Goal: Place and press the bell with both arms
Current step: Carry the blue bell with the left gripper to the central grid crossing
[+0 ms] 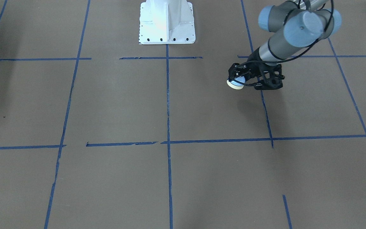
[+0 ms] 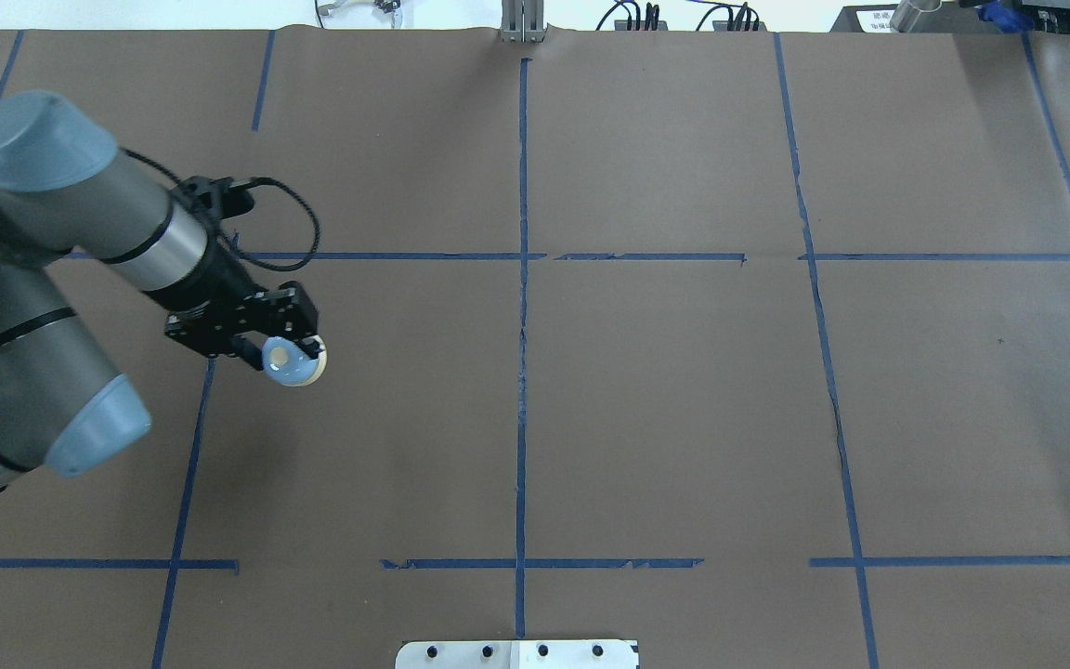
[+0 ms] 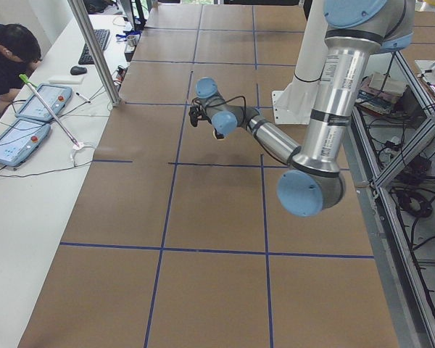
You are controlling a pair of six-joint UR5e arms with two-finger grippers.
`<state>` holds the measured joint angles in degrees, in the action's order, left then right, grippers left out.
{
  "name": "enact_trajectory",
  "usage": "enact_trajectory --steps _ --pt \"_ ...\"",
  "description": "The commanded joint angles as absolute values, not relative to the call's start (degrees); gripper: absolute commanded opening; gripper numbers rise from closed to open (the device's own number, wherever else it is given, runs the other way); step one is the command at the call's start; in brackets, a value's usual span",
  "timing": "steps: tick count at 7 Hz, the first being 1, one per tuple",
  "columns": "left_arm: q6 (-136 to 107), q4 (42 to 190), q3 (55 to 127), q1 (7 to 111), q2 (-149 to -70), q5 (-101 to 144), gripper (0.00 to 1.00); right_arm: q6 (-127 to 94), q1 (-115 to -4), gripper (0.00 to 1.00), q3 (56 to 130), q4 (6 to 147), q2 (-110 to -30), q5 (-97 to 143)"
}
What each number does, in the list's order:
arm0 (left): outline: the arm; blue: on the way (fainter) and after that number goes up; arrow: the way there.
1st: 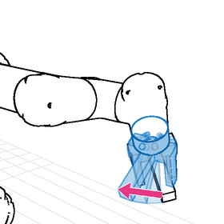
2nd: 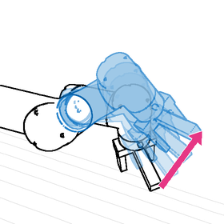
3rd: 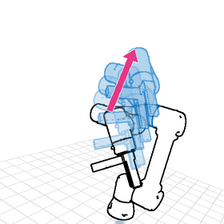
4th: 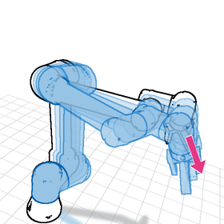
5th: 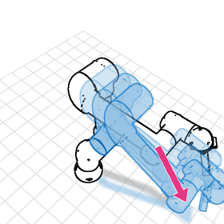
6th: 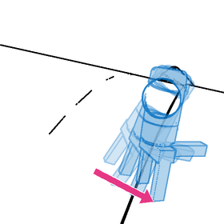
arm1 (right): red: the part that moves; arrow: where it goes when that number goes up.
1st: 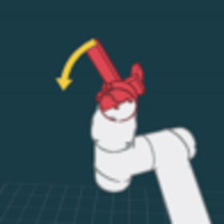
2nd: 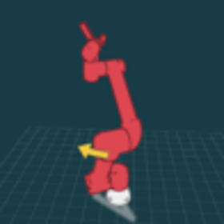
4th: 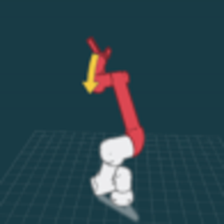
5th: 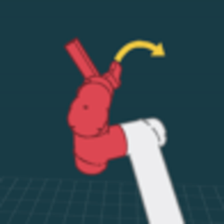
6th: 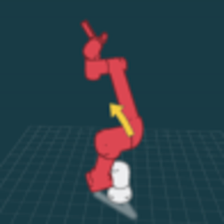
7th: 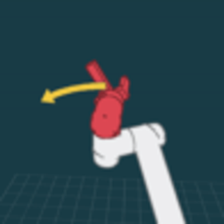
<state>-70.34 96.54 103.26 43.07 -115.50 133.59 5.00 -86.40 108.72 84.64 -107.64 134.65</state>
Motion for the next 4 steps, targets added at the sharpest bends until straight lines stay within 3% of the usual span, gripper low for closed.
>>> enact_trajectory --steps 1,4 --pt "-77.9 91.6 90.1 39.3 -132.4 126.7 0.08 4.9 -86.4 1.0 108.7 84.6 -107.6 134.6" --pt "-83.3 105.2 62.5 39.2 -149.0 122.1 0.08 4.8 -86.4 1.0 108.7 84.6 -107.6 134.7"
